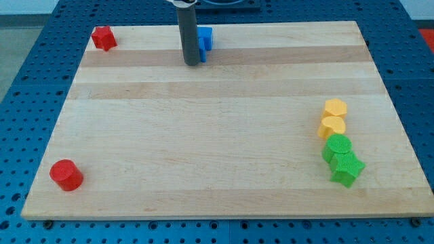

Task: Slide the red star into the blue triangle

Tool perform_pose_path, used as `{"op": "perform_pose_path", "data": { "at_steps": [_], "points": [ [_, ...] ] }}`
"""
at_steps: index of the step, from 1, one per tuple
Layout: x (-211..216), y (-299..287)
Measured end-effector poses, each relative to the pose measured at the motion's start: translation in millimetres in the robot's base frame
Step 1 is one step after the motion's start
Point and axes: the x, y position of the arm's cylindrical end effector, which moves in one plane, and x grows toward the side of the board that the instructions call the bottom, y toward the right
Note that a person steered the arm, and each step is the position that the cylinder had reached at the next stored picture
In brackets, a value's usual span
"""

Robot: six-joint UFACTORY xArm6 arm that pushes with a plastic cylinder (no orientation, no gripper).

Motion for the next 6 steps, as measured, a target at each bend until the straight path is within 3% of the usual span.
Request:
{"op": "perform_pose_path", "data": {
  "at_steps": [1,2,3,6],
  "points": [
    [30.9,-22.3],
    [40.0,-105.4],
    [19.2,-214.8],
    [-25.7,-235.6]
  ]
}}
